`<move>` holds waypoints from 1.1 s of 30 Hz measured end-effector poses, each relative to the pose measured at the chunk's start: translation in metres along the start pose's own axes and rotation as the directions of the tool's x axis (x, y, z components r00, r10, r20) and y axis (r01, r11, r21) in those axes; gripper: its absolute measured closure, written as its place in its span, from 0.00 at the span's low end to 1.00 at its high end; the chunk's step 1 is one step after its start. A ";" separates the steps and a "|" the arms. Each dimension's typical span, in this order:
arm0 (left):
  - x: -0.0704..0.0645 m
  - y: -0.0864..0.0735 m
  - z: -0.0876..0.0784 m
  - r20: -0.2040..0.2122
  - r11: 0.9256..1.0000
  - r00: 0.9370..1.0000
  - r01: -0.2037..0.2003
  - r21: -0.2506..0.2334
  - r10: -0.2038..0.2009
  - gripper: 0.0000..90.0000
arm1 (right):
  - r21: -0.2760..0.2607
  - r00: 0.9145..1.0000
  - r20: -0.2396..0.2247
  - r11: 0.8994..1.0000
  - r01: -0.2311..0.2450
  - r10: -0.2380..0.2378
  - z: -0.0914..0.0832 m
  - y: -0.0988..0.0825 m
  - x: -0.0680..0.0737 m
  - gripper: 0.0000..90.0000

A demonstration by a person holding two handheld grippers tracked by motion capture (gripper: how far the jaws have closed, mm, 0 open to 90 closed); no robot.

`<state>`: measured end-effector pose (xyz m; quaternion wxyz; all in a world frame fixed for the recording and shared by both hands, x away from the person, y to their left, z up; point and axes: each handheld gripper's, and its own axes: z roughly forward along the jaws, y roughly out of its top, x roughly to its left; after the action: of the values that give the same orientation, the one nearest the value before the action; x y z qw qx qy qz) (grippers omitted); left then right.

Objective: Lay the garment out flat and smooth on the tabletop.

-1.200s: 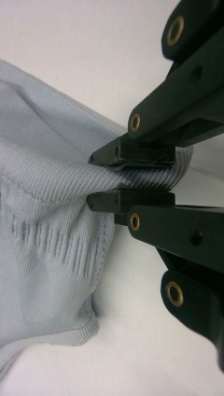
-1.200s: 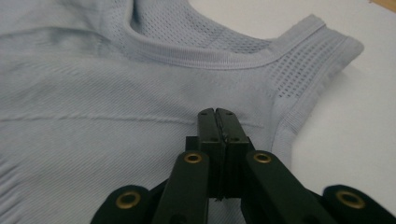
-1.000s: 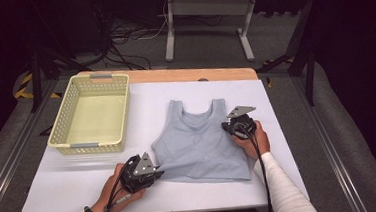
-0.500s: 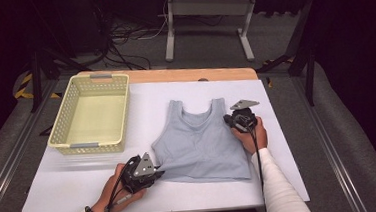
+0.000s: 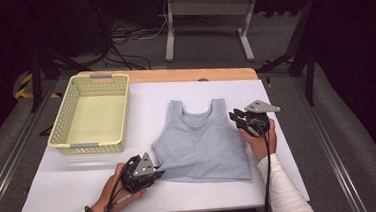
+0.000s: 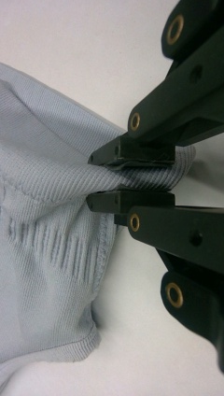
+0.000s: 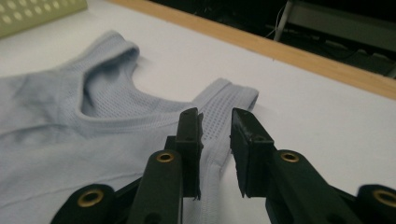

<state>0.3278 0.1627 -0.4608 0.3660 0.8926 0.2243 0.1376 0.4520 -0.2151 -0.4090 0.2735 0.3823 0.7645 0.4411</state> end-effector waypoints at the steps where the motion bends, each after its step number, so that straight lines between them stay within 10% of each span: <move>1: 0.000 0.000 0.000 -0.001 1.000 1.000 0.001 0.001 -0.001 0.89 | -0.011 1.000 0.000 1.000 -0.001 0.001 -0.004 0.000 0.001 0.78; 16: 0.000 0.001 -0.004 -0.011 1.000 1.000 -0.013 -0.007 0.013 0.83 | -0.085 0.998 -0.006 0.994 0.062 -0.062 -0.043 -0.015 0.037 0.50; 33: 0.009 0.000 -0.043 -0.138 0.981 0.989 0.015 -0.195 -0.043 0.34 | -0.095 0.994 -0.050 0.991 0.096 -0.101 -0.059 -0.030 0.069 0.39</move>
<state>0.3181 0.1929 -0.4302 0.4361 0.8374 0.2483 0.2165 0.3589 -0.1954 -0.4143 0.2913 0.3190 0.7684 0.4721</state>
